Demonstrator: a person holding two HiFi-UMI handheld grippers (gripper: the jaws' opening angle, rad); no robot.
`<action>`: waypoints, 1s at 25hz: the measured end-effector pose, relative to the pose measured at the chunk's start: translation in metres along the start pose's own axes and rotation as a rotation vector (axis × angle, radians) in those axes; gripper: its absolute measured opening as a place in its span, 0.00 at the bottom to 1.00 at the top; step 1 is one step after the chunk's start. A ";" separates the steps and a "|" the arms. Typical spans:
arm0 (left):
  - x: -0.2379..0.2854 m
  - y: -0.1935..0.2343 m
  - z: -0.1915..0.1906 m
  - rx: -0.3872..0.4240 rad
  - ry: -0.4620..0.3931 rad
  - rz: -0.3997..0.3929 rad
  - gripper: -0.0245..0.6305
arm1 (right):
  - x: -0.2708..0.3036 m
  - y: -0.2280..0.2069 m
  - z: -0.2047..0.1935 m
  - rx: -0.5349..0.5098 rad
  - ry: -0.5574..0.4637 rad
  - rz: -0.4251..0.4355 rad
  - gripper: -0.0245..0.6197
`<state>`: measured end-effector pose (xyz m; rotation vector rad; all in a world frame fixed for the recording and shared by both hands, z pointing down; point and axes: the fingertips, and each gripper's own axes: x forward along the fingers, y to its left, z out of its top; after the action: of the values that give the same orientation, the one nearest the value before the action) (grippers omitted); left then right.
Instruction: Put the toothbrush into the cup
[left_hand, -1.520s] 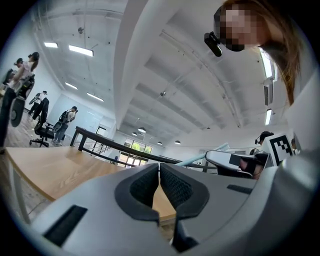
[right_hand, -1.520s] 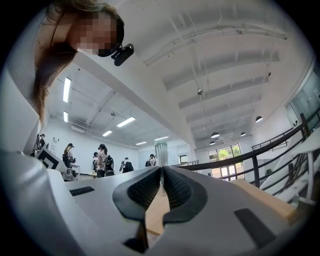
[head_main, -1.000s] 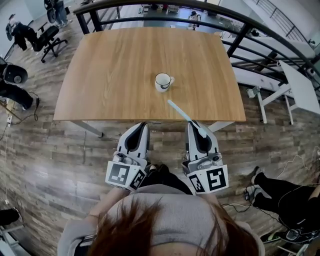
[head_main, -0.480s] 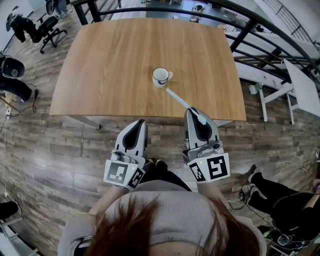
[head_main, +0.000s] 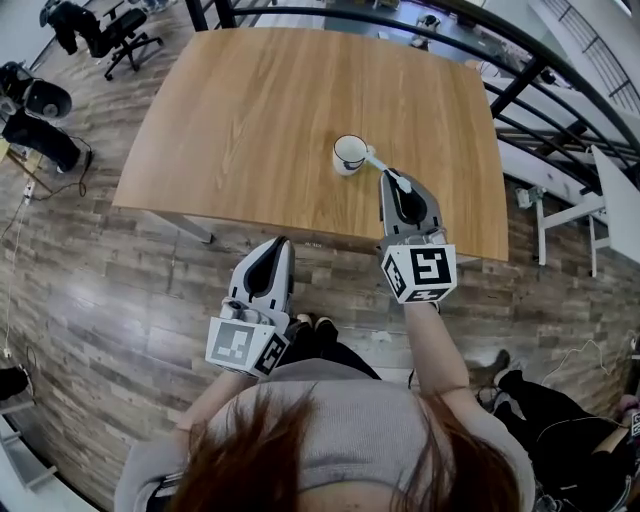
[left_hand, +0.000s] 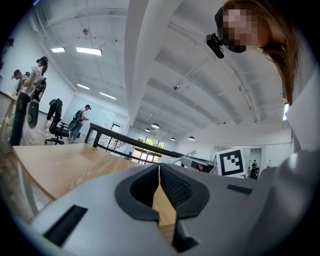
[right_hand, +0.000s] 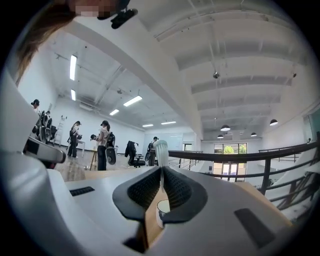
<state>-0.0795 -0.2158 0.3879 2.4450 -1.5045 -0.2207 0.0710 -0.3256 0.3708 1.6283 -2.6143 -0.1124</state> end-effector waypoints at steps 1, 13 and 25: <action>-0.002 0.002 0.001 0.002 -0.002 0.009 0.05 | 0.009 -0.001 -0.008 -0.012 0.021 0.005 0.09; -0.024 0.026 0.006 0.020 -0.012 0.111 0.05 | 0.082 -0.014 -0.099 -0.068 0.254 0.043 0.09; -0.036 0.042 0.011 0.018 -0.030 0.186 0.05 | 0.109 -0.017 -0.142 -0.029 0.348 0.041 0.09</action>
<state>-0.1345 -0.2036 0.3901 2.3057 -1.7412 -0.2085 0.0513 -0.4353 0.5117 1.4329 -2.3677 0.1241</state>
